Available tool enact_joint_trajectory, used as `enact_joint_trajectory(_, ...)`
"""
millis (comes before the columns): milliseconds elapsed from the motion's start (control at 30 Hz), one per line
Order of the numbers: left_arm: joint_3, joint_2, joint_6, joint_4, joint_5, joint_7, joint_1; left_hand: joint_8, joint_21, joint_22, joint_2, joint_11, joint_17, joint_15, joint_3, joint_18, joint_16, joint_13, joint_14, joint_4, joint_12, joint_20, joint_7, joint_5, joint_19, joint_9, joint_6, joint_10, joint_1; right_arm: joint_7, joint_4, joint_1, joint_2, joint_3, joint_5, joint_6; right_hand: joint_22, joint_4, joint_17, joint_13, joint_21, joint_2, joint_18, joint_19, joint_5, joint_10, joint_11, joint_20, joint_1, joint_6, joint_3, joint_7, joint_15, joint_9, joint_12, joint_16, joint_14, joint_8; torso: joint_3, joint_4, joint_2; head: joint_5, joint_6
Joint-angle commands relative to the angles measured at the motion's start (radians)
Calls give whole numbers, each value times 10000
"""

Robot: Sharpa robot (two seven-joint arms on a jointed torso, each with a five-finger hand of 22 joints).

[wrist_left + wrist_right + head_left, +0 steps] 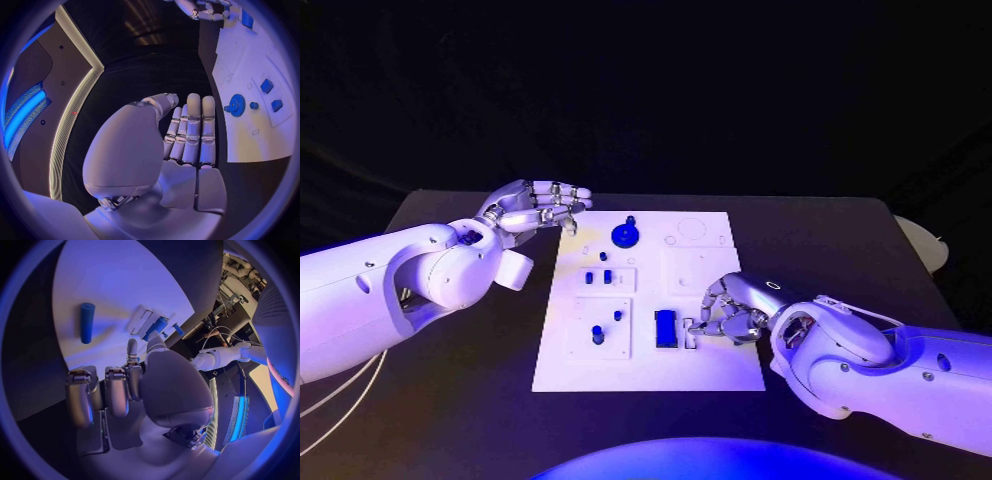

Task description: Assemble the parts on the task board

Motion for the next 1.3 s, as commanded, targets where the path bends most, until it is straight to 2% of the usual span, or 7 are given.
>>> enact_joint_trajectory(33,2,10,159,15,47,96,7,57,42,9,20,8,-8,3,-13,151,-44,-14,-58,-72,64,37,255,18,-55,-14,-85,-95,-88,-29,104,0,-321,0,-304,-368,2629,14,1788,757,46,168,-142,1043,95,-38,68,-41,-179,-48,-87,49,-44,-43,-85,60,900,-91,-6,8,13,-73,37)
enact_joint_trajectory(267,-3,-1,158,15,47,109,3,64,50,13,25,7,-12,1,-6,152,-45,-14,-60,-86,76,36,253,18,-51,-13,-82,-93,-87,-56,218,-2,-889,-3,-337,-537,2617,9,1773,716,7,199,-133,1028,169,-69,101,-21,-318,-125,-157,89,-20,-101,-146,54,897,-176,0,-19,24,-151,29)
enact_joint_trajectory(500,-6,18,176,24,47,108,2,64,50,13,25,7,-12,1,-6,152,-45,-14,-60,-86,76,36,253,18,-51,-13,-82,-93,-87,-133,134,-42,-1223,-33,-362,-396,2600,-9,1730,636,-54,249,-120,1003,285,-132,131,4,-282,-194,-158,122,9,-168,-260,37,887,-277,-22,20,19,-230,5)
enact_joint_trajectory(633,-6,22,183,20,47,105,2,64,50,13,25,7,-12,1,-6,152,-45,-14,-60,-86,76,36,253,18,-51,-13,-82,-93,-87,-173,84,-125,-1236,-50,-426,-339,2594,-7,1728,628,-73,257,-116,996,365,-140,139,13,-260,-196,-160,131,18,-190,-275,36,886,-305,-17,28,22,-212,-13)
enact_joint_trajectory(800,-6,19,195,16,47,98,1,64,50,13,25,7,-12,1,-6,152,-45,-14,-60,-86,76,36,253,18,-51,-13,-82,-93,-87,-293,-20,-207,-1163,-61,-509,-115,2595,6,1739,615,-70,247,-116,997,438,-151,149,22,-294,-178,-189,142,26,-208,-297,39,888,-322,-28,59,20,-216,-45)
enact_joint_trajectory(1300,-6,-24,219,18,47,69,2,74,56,17,31,6,-16,3,-3,151,-43,-13,-59,-90,91,38,252,17,-48,-12,-77,-88,-106,-539,-218,-383,-987,-79,-780,470,2590,15,1717,603,-88,220,-113,990,445,-159,163,39,-454,-129,-286,152,41,-234,-321,30,883,-340,-32,49,25,-187,-82)
